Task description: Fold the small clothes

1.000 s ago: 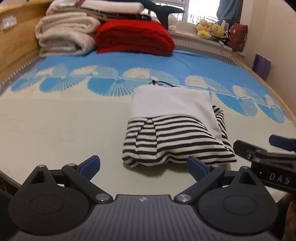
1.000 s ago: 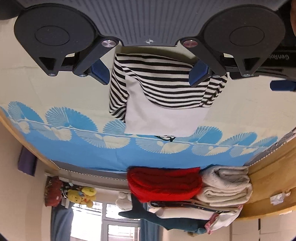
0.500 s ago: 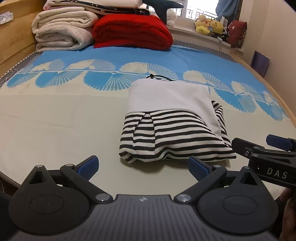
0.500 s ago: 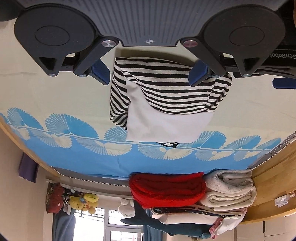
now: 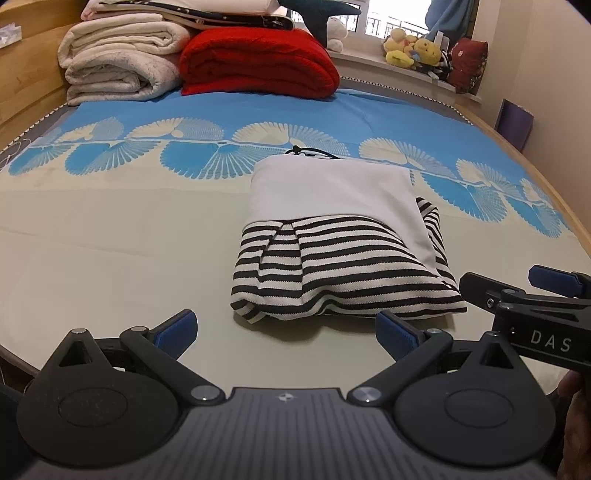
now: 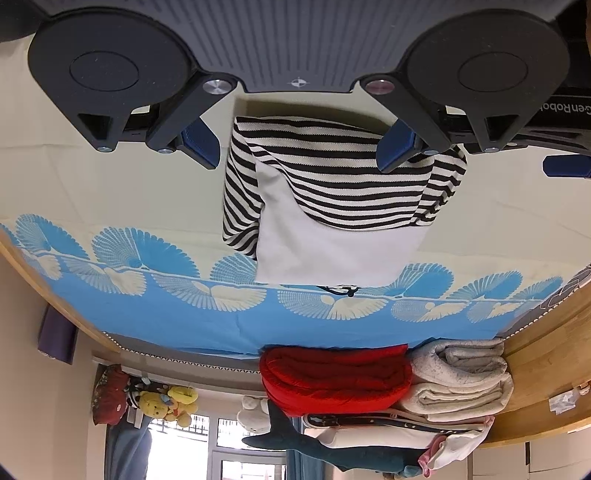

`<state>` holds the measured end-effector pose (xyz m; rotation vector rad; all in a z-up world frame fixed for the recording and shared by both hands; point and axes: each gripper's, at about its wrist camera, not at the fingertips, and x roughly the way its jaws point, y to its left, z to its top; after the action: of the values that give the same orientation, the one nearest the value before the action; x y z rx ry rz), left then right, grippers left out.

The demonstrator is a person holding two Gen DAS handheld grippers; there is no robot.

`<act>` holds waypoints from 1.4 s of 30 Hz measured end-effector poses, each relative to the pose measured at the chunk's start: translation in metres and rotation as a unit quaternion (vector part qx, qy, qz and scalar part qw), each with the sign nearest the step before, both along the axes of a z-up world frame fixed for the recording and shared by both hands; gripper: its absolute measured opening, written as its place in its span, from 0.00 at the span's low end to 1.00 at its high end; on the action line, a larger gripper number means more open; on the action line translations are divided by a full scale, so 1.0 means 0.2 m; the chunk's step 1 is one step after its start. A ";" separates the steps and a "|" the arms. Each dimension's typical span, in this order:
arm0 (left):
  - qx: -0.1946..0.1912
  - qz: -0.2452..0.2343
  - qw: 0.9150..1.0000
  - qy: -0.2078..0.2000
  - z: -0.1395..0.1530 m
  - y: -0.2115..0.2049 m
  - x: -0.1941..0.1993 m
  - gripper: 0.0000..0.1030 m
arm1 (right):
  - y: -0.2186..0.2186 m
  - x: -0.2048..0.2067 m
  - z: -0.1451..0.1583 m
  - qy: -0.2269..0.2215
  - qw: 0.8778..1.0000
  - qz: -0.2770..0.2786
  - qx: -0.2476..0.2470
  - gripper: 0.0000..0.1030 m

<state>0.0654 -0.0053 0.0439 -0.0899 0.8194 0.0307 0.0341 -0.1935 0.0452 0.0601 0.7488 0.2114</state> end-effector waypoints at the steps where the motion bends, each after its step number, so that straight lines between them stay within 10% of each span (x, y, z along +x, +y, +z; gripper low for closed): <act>1: 0.000 0.000 1.000 0.001 0.00 0.00 0.00 0.99 | 0.00 0.00 0.00 0.000 1.000 0.000 0.000 0.89; 42: -0.021 0.000 1.000 0.016 -0.04 0.01 0.03 1.00 | -0.01 0.01 -0.03 0.010 1.000 0.005 -0.013 0.88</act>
<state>0.0706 -0.0032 0.0365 -0.1302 0.8526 0.0152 0.0370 -0.1951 0.0398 0.0333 0.7715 0.2116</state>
